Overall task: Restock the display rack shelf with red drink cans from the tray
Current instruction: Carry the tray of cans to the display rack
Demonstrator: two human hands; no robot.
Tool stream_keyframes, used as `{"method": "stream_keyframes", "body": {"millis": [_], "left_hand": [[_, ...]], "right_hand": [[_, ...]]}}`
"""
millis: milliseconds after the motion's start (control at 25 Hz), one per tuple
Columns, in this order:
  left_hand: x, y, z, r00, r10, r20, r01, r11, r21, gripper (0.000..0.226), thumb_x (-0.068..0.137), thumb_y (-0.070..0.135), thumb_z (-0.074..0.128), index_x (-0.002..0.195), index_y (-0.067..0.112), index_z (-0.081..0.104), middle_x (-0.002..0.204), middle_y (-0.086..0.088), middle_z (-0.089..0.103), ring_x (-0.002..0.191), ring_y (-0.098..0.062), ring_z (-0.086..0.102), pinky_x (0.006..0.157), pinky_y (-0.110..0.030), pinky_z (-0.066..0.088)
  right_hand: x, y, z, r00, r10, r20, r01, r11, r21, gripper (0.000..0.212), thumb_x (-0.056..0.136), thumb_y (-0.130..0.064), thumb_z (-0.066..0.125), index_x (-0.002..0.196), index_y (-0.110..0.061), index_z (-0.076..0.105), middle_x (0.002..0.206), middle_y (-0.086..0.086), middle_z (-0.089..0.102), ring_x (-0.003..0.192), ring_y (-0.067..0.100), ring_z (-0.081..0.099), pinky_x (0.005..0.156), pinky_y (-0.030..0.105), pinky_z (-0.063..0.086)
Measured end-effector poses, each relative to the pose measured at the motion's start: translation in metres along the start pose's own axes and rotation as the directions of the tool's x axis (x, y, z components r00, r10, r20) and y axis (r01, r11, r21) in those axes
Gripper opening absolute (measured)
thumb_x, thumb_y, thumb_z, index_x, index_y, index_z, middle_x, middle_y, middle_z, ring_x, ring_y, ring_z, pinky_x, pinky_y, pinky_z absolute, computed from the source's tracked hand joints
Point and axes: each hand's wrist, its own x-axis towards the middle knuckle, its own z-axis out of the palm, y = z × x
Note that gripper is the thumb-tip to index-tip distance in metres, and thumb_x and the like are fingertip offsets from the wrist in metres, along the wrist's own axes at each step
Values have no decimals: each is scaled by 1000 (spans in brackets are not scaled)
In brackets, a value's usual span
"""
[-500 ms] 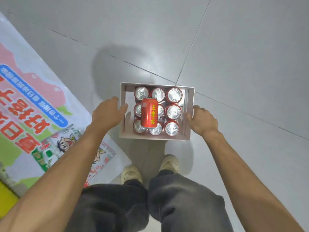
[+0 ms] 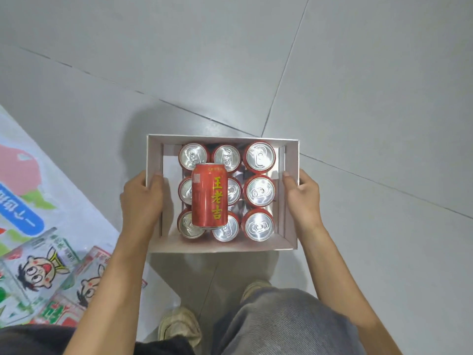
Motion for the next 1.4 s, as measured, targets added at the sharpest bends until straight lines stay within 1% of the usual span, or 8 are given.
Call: {"method": "stream_keyframes", "body": {"millis": [200, 400, 720, 880, 1040, 1160, 1280, 1400], "left_hand": [[-7, 4, -8, 1000, 6, 14, -6, 1000, -25, 42, 101, 35, 53, 87, -2, 67, 75, -15, 64, 70, -28, 55, 66, -36, 43], [-44, 48, -55, 1000, 11, 12, -10, 999, -47, 40, 102, 32, 55, 68, 12, 57, 63, -1, 53, 58, -14, 48, 54, -27, 37], [-151, 193, -223, 999, 15, -30, -17, 998, -54, 38, 100, 36, 54, 73, 10, 55, 67, -4, 51, 66, -24, 48, 60, -33, 36], [-219, 292, -323, 999, 32, -15, -32, 999, -40, 42, 100, 34, 54, 64, 14, 51, 61, -4, 47, 71, -31, 51, 65, -33, 36], [-285, 382, -412, 1000, 16, -6, -17, 999, -42, 29, 101, 29, 53, 85, 7, 64, 79, -14, 61, 86, -40, 64, 68, -35, 43], [-312, 440, -454, 999, 30, -23, -30, 1000, 4, 27, 99, 25, 54, 89, 4, 68, 89, -22, 67, 92, -42, 64, 75, -40, 49], [-319, 498, -477, 998, 52, -46, -53, 999, -3, 30, 98, 21, 53, 76, 6, 64, 80, -17, 63, 84, -38, 59, 73, -38, 45], [-303, 550, -479, 996, 46, -80, -48, 999, -17, 30, 99, 25, 53, 90, 3, 71, 86, -16, 65, 84, -35, 58, 75, -36, 45]], "right_hand": [[-3, 5, -3, 1000, 6, 9, -7, 999, 53, 23, 101, -37, 58, 96, -28, 78, 89, 6, 81, 87, 33, 76, 86, 56, 61], [-47, -44, -27, 998, -63, -31, 64, 997, 40, 26, 96, -39, 57, 85, -26, 76, 78, 1, 65, 75, 16, 57, 72, 35, 49], [-189, -242, -114, 995, -98, 2, 98, 995, 16, 26, 99, -32, 57, 87, -15, 73, 78, 0, 60, 75, 15, 52, 72, 32, 45], [-276, -361, -172, 995, -95, 14, 95, 995, 16, 27, 103, -26, 58, 81, -21, 72, 58, -17, 53, 62, 9, 46, 65, 27, 40], [-350, -464, -225, 995, -93, 25, 92, 995, 47, 26, 95, -35, 59, 90, -14, 74, 71, 2, 60, 69, 19, 54, 68, 33, 45], [-378, -524, -252, 995, -97, 4, 97, 994, 41, 26, 98, -28, 60, 90, -6, 72, 69, 4, 58, 66, 20, 50, 67, 33, 42], [-378, -578, -268, 992, -127, -8, 127, 991, 46, 26, 102, -18, 59, 92, 6, 66, 65, 2, 46, 63, 18, 38, 63, 31, 32], [-345, -624, -271, 991, -132, 13, 131, 989, 75, 25, 100, -19, 58, 91, 2, 66, 68, 4, 52, 66, 20, 42, 64, 33, 36]]}}
